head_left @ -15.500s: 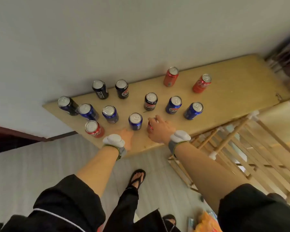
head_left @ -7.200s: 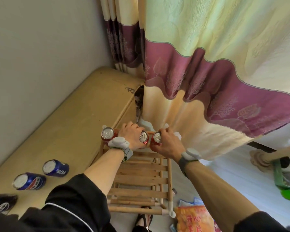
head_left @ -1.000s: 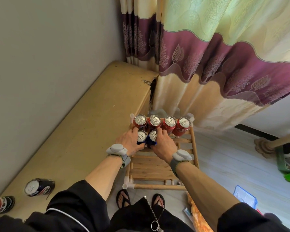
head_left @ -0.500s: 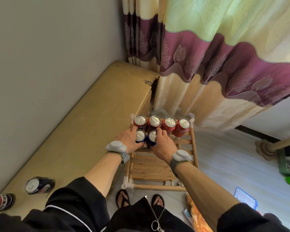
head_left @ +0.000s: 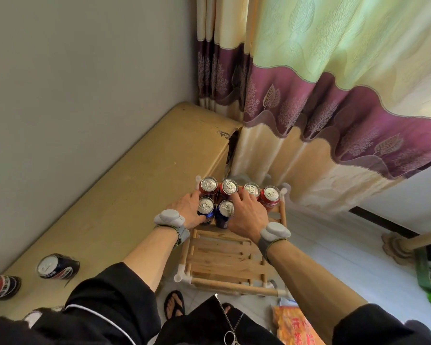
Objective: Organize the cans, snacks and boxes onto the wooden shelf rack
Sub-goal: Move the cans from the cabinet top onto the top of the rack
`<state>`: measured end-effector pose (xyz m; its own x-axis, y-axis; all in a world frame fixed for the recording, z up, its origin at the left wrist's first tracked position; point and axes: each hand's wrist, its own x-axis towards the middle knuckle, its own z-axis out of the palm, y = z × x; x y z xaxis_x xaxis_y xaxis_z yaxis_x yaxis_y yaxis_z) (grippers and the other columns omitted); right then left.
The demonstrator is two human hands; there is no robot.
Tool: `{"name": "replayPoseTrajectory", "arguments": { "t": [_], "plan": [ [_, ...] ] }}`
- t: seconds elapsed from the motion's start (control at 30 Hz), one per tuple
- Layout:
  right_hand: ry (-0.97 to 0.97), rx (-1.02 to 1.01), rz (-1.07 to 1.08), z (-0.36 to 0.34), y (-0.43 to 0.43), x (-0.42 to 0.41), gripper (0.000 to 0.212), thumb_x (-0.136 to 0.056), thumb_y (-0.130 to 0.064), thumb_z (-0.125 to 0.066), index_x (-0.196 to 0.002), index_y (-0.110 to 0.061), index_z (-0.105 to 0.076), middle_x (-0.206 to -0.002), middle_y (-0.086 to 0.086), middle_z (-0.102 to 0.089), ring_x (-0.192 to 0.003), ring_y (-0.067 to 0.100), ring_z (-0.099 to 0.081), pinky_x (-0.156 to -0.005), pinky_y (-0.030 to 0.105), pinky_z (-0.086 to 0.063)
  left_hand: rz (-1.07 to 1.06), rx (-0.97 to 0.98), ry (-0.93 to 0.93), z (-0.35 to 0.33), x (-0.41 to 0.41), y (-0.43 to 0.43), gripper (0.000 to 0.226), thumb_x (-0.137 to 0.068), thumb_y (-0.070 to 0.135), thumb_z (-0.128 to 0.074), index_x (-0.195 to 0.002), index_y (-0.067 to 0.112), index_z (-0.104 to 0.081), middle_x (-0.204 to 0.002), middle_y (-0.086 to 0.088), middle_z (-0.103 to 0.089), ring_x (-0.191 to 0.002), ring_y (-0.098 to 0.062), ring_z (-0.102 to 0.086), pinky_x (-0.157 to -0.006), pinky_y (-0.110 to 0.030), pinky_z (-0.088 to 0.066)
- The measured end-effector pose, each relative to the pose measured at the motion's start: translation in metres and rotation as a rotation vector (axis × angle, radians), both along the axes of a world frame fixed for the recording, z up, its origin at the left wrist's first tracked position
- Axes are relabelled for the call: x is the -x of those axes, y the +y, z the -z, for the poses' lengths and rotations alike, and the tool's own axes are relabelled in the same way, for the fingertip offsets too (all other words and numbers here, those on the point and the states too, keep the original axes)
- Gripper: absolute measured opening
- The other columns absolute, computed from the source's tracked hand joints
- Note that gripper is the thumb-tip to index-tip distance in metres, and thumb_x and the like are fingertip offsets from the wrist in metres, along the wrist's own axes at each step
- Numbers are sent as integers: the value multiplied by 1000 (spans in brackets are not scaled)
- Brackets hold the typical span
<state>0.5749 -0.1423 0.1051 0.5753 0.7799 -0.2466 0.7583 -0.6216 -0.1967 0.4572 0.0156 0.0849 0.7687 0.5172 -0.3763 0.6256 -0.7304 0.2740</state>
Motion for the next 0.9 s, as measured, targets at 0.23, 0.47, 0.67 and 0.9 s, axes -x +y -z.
{"name": "replayPoseTrajectory", "arguments": {
  "t": [0.23,0.47,0.67,0.9],
  "plan": [
    [-96,-143,-270,-21,39,21,42,-85,-26,-57,-126,-17,-56,-123,5,-55,-116,30,-48,-94,39,-44,-136,-92,28,-21,48,3,47,-93,48,-48,-130,19,-51,-131,-2,-54,-114,-27,-57,-89,-39,-49],
    [0,-117,-546,-6,78,92,39,-93,-29,-52,-132,-22,-54,-135,1,-52,-126,26,-44,-101,39,-41,-376,-87,59,-15,157,-11,41,-94,34,-50,-133,19,-49,-132,-4,-54,-116,-27,-53,-91,-37,-44],
    [46,-62,-764,8,97,181,40,-95,-30,-51,-135,-22,-51,-136,1,-52,-126,25,-46,-97,38,-45,-605,-49,149,-7,267,-24,39,-94,31,-51,-130,16,-49,-130,-7,-54,-112,-28,-55,-86,-37,-49],
    [52,-1,-902,16,112,270,42,-94,-31,-50,-135,-20,-49,-133,3,-53,-123,26,-47,-94,38,-44,-793,-96,127,-8,364,-26,36,-94,32,-49,-128,20,-52,-131,-5,-55,-117,-29,-53,-88,-37,-45]
  ]
}}
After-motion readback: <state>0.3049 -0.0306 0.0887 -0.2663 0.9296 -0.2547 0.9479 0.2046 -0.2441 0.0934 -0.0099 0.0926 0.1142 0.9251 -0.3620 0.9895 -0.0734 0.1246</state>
